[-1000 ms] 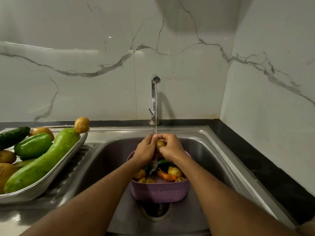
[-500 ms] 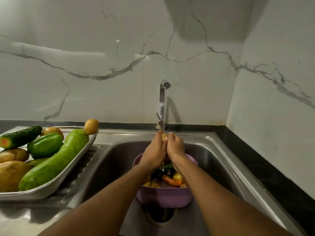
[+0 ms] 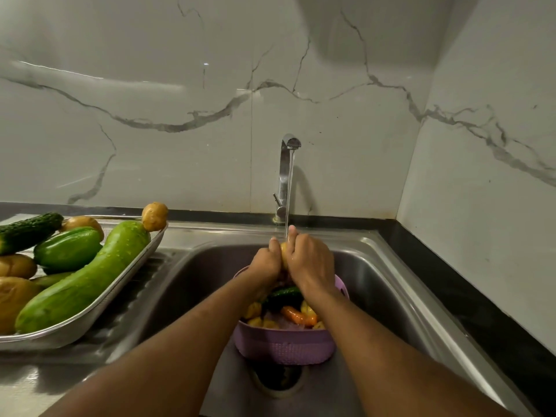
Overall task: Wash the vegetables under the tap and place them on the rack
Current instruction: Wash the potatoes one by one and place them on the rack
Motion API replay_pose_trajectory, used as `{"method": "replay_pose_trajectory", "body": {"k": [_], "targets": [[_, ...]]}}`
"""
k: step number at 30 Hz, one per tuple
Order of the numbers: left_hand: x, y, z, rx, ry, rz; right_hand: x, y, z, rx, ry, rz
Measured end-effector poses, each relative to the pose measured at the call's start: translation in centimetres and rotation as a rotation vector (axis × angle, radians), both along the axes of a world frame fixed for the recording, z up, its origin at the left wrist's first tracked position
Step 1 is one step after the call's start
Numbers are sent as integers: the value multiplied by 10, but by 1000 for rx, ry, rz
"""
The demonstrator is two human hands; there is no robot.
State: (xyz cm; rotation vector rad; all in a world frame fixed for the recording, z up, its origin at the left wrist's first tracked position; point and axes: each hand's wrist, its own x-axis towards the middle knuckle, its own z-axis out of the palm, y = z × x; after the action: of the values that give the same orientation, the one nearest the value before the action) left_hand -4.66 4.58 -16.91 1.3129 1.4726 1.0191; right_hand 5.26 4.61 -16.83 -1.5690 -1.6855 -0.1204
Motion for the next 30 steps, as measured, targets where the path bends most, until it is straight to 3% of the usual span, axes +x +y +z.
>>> {"method": "replay_pose_trajectory", "body": {"k": [2, 5, 7, 10, 13, 16, 19, 23, 27, 29, 30], "targets": [[1, -1, 2, -112, -98, 20, 0, 0, -3, 44, -72, 66], [4, 4, -4, 42, -92, 94, -5, 2, -6, 28, -31, 111], [1, 6, -10, 278, 70, 81, -6, 6, -4, -56, 166, 75], [-7, 1, -14, 521, 192, -38, -4, 13, 3, -356, 560, 39], [-10, -3, -13, 606, 319, -204, 1, 5, 9, -608, 982, 58], [-11, -7, -12, 622, 458, -277, 10, -1, 12, -719, 1155, 70], [-9, -8, -11, 610, 535, -170, 8, 1, 10, -726, 984, 40], [-8, 4, -19, 437, 451, -46, -2, 1, 0, -355, 344, -19], [-6, 2, -14, 97, -71, 42, -6, -6, 0, -117, -25, 39], [-6, -2, -11, 48, -180, 52, -5, -5, -1, -97, -61, 68], [-6, -2, -11, 102, -144, 45, -6, -4, -1, -109, -21, 65]]}}
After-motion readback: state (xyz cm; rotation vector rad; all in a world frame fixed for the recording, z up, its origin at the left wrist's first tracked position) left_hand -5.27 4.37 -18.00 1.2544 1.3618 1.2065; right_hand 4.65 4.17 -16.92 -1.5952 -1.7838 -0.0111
